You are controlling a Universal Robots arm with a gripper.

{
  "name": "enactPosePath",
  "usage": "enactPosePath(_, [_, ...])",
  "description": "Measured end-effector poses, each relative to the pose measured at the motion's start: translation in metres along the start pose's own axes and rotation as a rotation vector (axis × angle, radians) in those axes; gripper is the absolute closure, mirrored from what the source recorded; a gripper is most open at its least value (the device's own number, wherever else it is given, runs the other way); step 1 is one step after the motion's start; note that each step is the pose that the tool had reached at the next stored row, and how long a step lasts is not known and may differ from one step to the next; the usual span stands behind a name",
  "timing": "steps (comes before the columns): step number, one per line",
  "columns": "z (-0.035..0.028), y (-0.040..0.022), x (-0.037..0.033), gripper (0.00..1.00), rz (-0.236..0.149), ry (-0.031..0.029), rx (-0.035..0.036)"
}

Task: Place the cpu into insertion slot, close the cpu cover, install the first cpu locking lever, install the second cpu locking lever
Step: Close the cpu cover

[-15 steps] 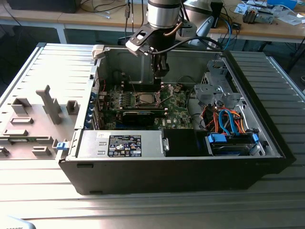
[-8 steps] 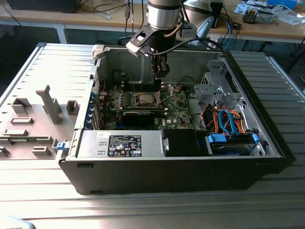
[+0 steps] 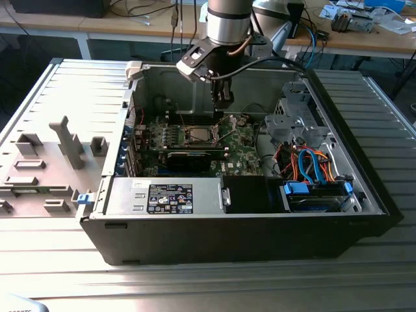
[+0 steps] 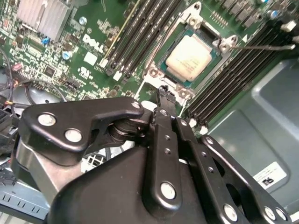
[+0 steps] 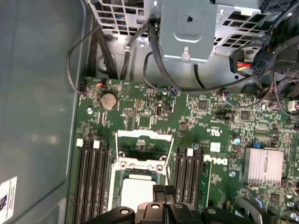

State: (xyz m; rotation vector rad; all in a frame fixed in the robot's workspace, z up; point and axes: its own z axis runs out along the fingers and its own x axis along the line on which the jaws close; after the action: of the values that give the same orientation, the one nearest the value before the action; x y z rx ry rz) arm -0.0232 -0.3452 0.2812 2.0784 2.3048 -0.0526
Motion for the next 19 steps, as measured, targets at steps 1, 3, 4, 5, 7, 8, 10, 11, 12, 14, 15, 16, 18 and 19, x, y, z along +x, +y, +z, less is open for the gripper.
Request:
enactPosePath(1, [0.0003, 0.0033, 0.0001, 0.89, 0.0, 0.0002, -0.0001])
enactPosePath(3, [0.0005, 0.0079, 0.0007, 0.89, 0.0, 0.0001, 0.0001])
enactPosePath(4, [0.0009, 0.0118, 0.0017, 0.89, 0.001, 0.0002, 0.0004])
enactPosePath(5, [0.0015, 0.0149, 0.0026, 0.89, 0.001, 0.0007, 0.0007])
enactPosePath(7, [0.0029, 0.0184, 0.0032, 0.89, 0.0, 0.0026, 0.0008])
enactPosePath(8, [0.0031, 0.019, 0.0031, 0.89, 0.0, 0.0025, 0.001])
enactPosePath(10, [0.0037, 0.0203, 0.0031, 0.89, 0.001, 0.0027, 0.0008])
enactPosePath(11, [0.0044, 0.0209, 0.003, 0.89, 0.001, 0.0027, 0.0008])
enactPosePath(12, [0.0048, 0.0211, 0.003, 0.89, 0.001, 0.0027, 0.0009])
enactPosePath(14, [0.0056, 0.0214, 0.003, 0.89, 0.0, 0.0026, 0.0009])
enactPosePath(15, [0.0061, 0.0216, 0.0031, 0.89, 0.001, 0.0026, 0.0009])
enactPosePath(16, [0.0085, 0.0232, 0.003, 0.89, 0.001, 0.0026, 0.0009])
enactPosePath(18, [0.0132, 0.028, 0.0038, 0.89, 0.001, 0.0026, 0.001])
enactPosePath(19, [0.015, 0.0388, 0.007, 0.89, 0.001, 0.0028, 0.0017])
